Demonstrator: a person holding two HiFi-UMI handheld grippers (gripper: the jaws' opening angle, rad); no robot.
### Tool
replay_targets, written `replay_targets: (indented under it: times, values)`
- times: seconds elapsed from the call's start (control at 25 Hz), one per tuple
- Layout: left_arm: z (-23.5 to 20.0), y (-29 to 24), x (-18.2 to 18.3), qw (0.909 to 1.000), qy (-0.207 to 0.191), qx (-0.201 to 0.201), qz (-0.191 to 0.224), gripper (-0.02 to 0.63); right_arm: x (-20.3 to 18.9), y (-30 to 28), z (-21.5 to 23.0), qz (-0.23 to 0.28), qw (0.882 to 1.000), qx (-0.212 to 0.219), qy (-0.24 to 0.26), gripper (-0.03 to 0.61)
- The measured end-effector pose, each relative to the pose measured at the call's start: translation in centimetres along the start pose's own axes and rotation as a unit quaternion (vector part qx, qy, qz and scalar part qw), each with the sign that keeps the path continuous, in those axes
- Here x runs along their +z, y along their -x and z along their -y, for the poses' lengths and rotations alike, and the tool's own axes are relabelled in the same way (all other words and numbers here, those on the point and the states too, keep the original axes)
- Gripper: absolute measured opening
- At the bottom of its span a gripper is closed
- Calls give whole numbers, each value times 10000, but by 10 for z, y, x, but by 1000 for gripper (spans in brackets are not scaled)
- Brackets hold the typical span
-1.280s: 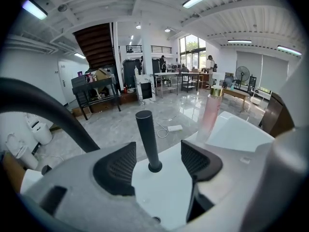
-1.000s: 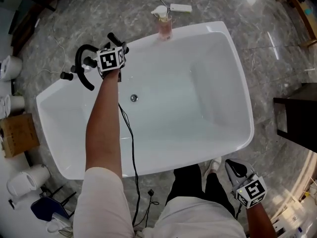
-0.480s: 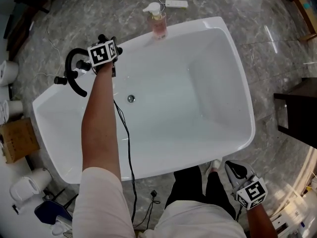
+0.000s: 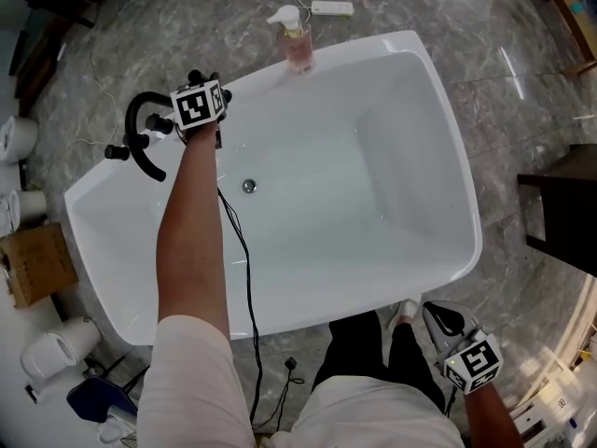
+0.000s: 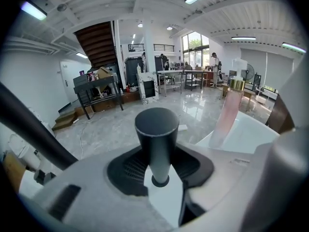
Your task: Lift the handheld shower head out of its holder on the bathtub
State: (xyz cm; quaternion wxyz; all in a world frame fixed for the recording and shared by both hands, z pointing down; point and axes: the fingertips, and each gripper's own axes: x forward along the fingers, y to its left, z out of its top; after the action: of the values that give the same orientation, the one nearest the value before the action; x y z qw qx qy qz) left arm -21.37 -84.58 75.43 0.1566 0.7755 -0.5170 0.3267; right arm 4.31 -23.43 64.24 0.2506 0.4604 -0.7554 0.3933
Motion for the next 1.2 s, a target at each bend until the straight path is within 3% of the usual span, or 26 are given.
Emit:
replay_targets:
  times: [0.72, 1.2]
  values:
    - [15, 77, 33, 9994, -133, 48, 327, 137, 4, 38, -17, 426, 9990, 12, 124, 14]
    - [28, 158, 51, 9983, -250, -46, 524, 137, 3, 65, -42, 736, 9970, 82, 201, 14]
